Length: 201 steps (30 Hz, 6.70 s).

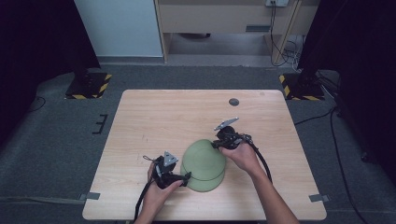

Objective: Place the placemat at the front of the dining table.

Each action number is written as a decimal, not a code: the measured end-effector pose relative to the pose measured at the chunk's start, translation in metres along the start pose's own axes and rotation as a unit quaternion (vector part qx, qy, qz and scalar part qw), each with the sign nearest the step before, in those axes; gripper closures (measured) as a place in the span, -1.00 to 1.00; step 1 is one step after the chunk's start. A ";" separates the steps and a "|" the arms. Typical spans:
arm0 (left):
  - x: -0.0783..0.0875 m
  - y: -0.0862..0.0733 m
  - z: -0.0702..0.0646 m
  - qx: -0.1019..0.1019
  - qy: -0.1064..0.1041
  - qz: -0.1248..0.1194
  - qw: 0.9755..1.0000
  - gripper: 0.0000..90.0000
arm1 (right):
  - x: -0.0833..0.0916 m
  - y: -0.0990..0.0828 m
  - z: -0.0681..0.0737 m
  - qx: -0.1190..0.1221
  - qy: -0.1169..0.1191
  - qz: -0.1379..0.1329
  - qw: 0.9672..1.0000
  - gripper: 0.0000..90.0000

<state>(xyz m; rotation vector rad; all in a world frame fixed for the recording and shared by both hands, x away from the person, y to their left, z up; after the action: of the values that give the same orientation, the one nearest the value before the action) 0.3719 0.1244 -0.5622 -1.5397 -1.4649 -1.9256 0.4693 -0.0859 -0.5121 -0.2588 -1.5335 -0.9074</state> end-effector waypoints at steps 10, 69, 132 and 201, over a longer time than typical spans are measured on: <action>0.000 0.000 0.002 0.003 -0.002 -0.001 1.000 -1.00 | 0.010 0.002 -0.002 -0.004 0.002 -0.010 1.000 0.90; 0.020 -0.022 0.105 0.117 0.114 0.017 0.986 -1.00 | 0.078 0.062 -0.008 -0.053 0.040 -0.124 0.990 0.91; 0.020 -0.022 0.105 0.121 0.116 0.017 0.986 -1.00 | 0.033 0.148 -0.038 -0.107 -0.036 -0.115 0.987 0.91; 0.020 -0.023 0.104 0.125 0.120 0.019 0.985 -1.00 | -0.008 0.079 -0.143 -0.166 -0.041 -0.098 0.980 0.91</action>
<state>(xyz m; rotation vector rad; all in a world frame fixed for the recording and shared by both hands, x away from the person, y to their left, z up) 0.4067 0.2268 -0.5653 -1.1733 -1.4928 -1.7566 0.6275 -0.1258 -0.5005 -0.3936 -1.4967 -1.3249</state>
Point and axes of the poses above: each handheld gripper's, and its own axes: x roughly backward along the jaws, y roughly out of its top, z roughly to its left, the point moved 4 cm from there along -x, roughly forward along the jaws, and after that the axes turned 15 degrees about z, right-handed, at the moved point
